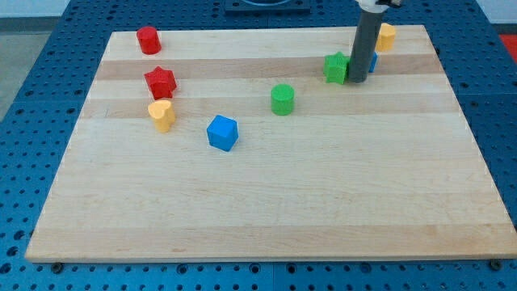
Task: Place the green star right diagonally to the green circle
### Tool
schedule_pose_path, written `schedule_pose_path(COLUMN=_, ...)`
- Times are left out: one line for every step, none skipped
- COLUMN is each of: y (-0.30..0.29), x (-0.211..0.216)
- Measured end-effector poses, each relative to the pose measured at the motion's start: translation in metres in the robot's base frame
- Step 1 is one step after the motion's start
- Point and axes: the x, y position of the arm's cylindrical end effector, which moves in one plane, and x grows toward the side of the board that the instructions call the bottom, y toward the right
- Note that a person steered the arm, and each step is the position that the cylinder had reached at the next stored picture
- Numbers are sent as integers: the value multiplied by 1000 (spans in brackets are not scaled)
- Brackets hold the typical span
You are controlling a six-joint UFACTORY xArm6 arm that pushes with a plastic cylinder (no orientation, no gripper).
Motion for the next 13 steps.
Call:
schedule_pose_path(y=-33, x=-1)
schedule_pose_path(y=-12, x=-2)
schedule_pose_path(y=-48, x=25)
schedule_pose_path(y=-107, x=20)
schedule_pose_path(y=-126, x=-33)
schedule_pose_path(y=-70, x=-72)
schedule_pose_path(y=-20, x=-60)
schedule_pose_path(y=-44, x=-33)
schedule_pose_path(y=-46, x=-44)
schedule_pose_path(y=-76, x=-68)
schedule_pose_path(y=-115, x=-59)
schedule_pose_path(y=-101, x=-36)
schedule_pose_path(y=-53, x=-20)
